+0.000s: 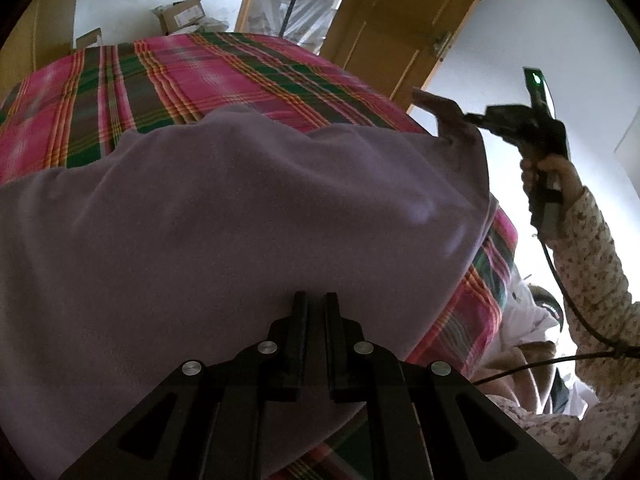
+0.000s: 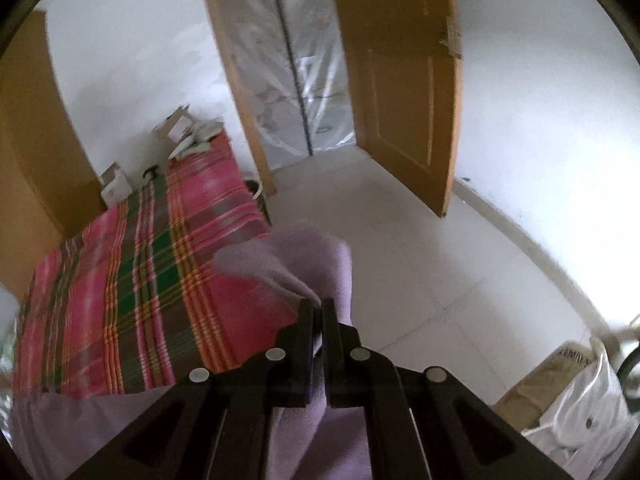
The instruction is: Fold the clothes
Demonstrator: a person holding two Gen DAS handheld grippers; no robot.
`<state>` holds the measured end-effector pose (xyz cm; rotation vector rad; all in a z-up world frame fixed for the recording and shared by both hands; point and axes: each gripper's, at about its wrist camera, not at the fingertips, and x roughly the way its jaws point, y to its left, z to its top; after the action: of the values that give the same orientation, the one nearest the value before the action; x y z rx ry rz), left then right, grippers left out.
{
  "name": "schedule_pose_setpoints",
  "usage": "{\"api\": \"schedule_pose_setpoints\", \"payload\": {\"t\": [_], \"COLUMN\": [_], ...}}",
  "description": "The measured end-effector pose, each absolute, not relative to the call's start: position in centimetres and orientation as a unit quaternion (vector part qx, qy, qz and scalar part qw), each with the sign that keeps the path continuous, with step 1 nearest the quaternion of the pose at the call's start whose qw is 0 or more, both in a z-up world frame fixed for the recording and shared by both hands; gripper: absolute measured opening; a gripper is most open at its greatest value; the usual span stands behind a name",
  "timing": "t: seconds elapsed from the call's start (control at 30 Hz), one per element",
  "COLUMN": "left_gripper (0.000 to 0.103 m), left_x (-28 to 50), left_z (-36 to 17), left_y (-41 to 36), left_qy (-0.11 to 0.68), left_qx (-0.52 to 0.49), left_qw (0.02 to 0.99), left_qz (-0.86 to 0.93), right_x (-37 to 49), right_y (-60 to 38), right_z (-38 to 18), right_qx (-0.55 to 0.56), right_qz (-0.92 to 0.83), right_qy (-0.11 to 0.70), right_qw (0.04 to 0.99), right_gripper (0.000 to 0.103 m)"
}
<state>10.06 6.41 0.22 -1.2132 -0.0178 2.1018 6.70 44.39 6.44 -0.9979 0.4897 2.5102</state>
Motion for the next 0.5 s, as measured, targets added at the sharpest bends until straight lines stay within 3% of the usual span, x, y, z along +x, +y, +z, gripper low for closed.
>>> {"api": "schedule_pose_setpoints", "payload": {"t": [0.5], "left_gripper": [0.007], "left_x": [10.3], "left_z": [0.2], "left_y": [6.4], "left_qy": [-0.002], "left_qx": [-0.470], "left_qw": [0.348], "left_qz": [0.811], "right_x": [13.0], "right_y": [49.5], "right_z": [2.4], "right_qx": [-0.328], "right_qz": [0.867], "right_qy": [0.287], "right_qw": [0.241], "right_gripper": [0.003]}}
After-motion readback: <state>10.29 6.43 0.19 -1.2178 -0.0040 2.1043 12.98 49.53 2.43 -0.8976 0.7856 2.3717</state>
